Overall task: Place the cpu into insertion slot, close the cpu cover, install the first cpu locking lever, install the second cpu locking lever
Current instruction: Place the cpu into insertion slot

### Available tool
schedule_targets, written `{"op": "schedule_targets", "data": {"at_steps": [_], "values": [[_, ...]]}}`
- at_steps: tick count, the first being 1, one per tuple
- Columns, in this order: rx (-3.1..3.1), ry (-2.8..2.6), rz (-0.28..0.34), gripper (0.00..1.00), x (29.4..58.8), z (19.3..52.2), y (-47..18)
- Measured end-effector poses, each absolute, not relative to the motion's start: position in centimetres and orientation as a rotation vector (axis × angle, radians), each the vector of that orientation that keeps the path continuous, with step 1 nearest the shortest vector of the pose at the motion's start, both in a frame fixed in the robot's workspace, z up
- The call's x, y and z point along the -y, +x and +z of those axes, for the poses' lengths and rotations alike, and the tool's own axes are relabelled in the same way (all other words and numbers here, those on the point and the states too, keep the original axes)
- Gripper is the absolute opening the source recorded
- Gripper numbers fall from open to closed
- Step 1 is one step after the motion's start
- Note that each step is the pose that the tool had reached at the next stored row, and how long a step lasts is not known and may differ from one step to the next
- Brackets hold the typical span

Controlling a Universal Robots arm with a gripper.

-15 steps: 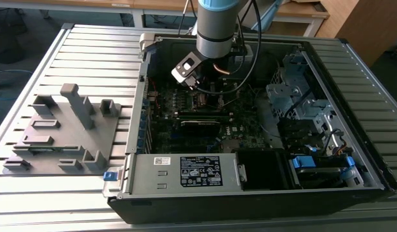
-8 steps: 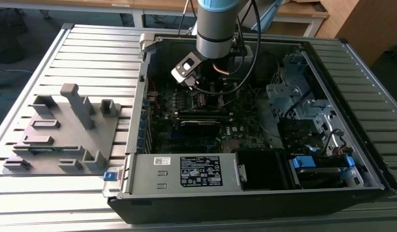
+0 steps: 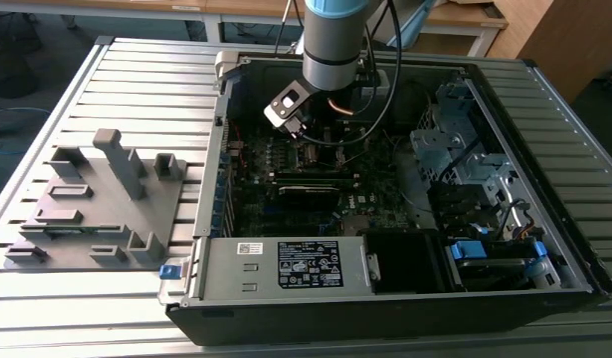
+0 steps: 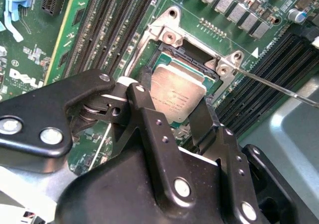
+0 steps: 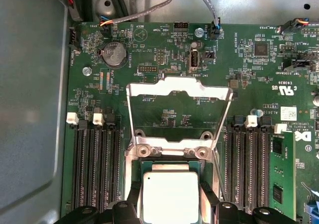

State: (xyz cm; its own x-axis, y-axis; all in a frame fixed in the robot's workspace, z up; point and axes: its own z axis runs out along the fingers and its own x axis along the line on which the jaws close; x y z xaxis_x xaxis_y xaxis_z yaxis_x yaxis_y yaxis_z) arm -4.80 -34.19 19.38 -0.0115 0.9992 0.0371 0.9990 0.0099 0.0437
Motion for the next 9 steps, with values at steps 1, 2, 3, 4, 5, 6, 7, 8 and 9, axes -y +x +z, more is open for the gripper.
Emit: {"op": "schedule_targets", "data": {"at_steps": [1, 2, 3, 4, 5, 6, 7, 8, 9], "values": [[-2.229, 2.206, 0.09, 0.54, 34.19, 19.34, -4.8], [-2.229, 2.205, 0.089, 0.54, 34.2, 19.31, -4.8], [-2.229, 2.205, 0.089, 0.54, 34.2, 19.3, -4.8], [-2.229, 2.205, 0.089, 0.54, 34.2, 19.3, -4.8], [-2.229, 2.206, 0.089, 0.54, 34.2, 19.3, -4.8], [-2.229, 2.205, 0.09, 0.54, 34.2, 19.29, -4.8], [-2.229, 2.206, 0.09, 0.54, 34.2, 19.29, -4.8], [-2.229, 2.206, 0.09, 0.54, 34.2, 19.29, -4.8], [-2.229, 2.206, 0.09, 0.54, 34.2, 19.28, -4.8]]}}
